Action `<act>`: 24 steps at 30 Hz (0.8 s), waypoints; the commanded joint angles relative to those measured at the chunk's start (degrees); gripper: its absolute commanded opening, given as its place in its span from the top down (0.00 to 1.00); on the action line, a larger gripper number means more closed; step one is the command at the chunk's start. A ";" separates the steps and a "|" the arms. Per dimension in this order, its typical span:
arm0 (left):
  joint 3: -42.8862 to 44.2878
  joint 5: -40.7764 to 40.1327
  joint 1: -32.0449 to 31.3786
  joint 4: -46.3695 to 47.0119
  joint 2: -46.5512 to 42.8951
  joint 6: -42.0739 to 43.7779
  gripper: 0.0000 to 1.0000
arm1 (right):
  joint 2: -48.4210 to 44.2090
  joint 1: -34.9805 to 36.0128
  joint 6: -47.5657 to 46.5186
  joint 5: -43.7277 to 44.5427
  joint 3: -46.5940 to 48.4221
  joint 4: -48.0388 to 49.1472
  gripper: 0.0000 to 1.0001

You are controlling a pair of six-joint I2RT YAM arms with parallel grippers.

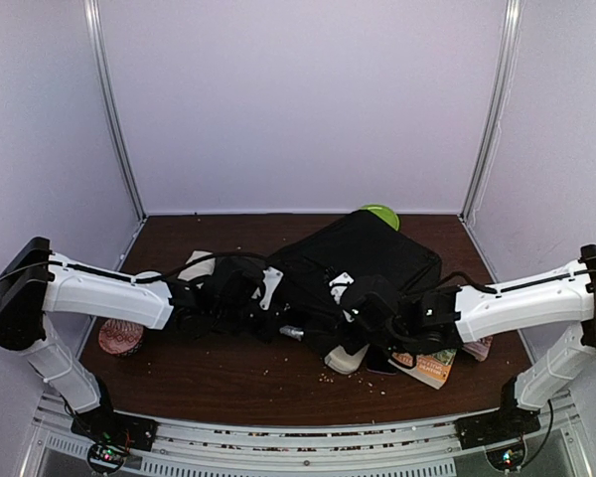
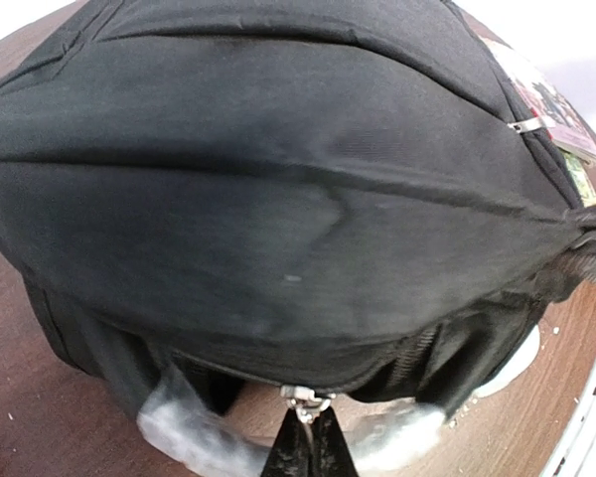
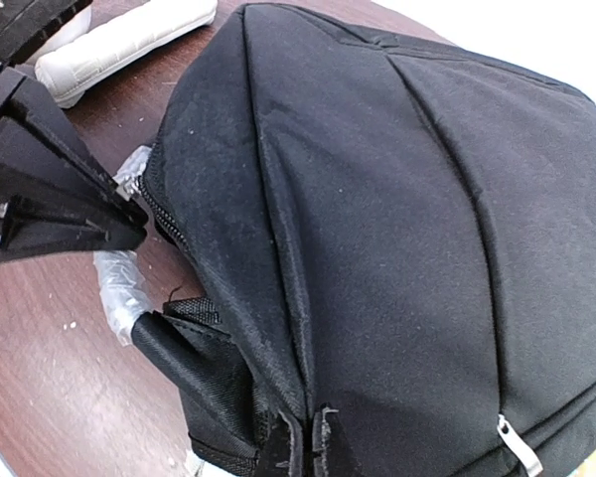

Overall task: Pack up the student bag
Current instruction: Unzip the student bag at the center of the board.

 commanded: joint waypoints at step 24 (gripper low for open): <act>7.96 1.19 11.59 -9.06 1.53 7.62 1.00 | -20.90 -0.05 7.08 4.42 -13.60 -11.38 1.00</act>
